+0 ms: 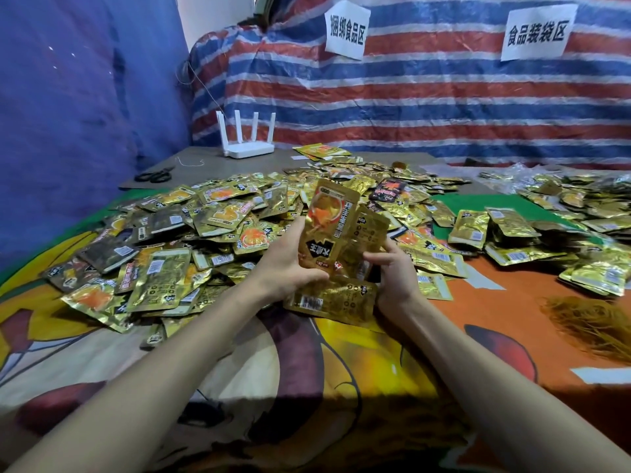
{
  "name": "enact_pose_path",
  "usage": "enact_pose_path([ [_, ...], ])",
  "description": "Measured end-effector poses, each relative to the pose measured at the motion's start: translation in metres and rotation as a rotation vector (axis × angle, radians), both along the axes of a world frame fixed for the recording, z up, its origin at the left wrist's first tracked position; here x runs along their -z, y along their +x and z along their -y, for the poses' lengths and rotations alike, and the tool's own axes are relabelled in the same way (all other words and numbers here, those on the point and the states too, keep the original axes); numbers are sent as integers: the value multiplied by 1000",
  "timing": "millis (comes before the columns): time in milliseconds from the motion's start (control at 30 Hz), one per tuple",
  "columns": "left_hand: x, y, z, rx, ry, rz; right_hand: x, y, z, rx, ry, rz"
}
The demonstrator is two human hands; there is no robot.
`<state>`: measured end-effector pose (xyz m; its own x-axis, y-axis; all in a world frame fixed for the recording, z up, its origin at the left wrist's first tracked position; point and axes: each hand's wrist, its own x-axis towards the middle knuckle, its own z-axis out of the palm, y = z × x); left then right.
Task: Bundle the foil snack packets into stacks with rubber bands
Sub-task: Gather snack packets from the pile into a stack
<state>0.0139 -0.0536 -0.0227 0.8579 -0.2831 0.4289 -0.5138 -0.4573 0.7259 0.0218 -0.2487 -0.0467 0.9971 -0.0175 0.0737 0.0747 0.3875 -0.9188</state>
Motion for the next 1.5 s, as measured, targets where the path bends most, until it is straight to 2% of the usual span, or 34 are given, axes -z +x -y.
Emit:
enact_pose_path([
  [200,15,-7,8,-75,-72,90,-2,-5,0,-7,-63,12],
  [367,18,-11,8,-79,13,118,6,-10,5,101,-215,72],
  [433,14,-14,9,-33,25,110,7,-11,10,93,-140,66],
  [600,7,-22,8,47,121,66,-4,-20,17,-81,119,-55],
  [667,9,-25,9,55,247,107,-5,-23,18,-111,149,-122],
  [767,16,-32,13,7,509,244,-4,-25,17,-44,180,-146],
  [833,19,-36,14,-19,562,290,-3,-27,12,-2,168,-125],
  [900,21,-39,14,-25,569,274,-4,-28,4,50,142,-127],
  [1067,25,-46,11,23,556,232,-6,-25,-8,351,127,-131],
  [1200,25,-53,13,-22,481,221,-4,-27,-16,405,135,-94],
  [1300,12,-54,15,-125,372,161,-5,-27,-16,328,114,-131],
  [1400,-13,-48,19,-189,561,74,-2,-30,-13,281,87,-195],
  [1467,-25,-46,25,-170,711,31,-1,-35,-13,268,51,-242],
  [1500,-27,-45,27,-139,722,-3,-2,-37,-14,261,31,-274],
])
